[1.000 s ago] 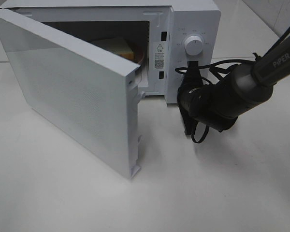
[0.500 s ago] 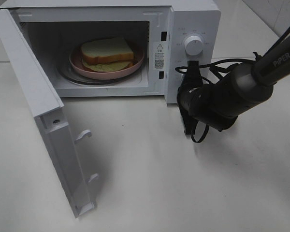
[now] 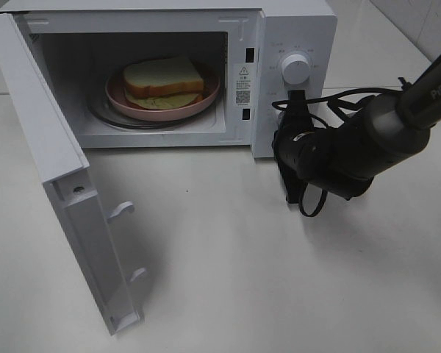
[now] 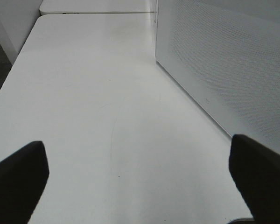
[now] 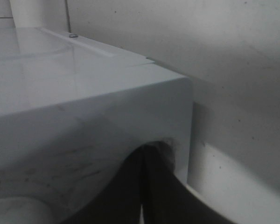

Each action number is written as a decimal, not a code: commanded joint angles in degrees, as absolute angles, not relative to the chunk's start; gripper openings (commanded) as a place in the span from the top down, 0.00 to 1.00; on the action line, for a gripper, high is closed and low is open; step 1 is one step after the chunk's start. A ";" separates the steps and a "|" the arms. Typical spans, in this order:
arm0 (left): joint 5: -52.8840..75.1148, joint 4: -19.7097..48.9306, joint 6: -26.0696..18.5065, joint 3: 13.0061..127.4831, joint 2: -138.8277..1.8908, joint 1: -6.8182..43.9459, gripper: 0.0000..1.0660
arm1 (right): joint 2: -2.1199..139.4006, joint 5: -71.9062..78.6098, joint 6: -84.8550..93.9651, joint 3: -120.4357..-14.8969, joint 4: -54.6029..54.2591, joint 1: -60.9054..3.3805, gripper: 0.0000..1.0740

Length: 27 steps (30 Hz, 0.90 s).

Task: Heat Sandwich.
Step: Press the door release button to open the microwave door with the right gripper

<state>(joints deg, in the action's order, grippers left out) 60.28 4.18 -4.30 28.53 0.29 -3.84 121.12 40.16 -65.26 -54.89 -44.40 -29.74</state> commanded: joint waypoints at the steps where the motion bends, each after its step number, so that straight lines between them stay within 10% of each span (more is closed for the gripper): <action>1: 59.47 4.64 -4.13 28.30 1.72 -3.78 0.05 | 118.77 45.09 -65.20 -54.43 -42.23 -28.82 0.99; 27: 59.47 4.64 -4.13 28.30 1.72 -3.78 0.05 | 100.15 26.30 -57.81 -38.79 -22.12 -30.83 0.99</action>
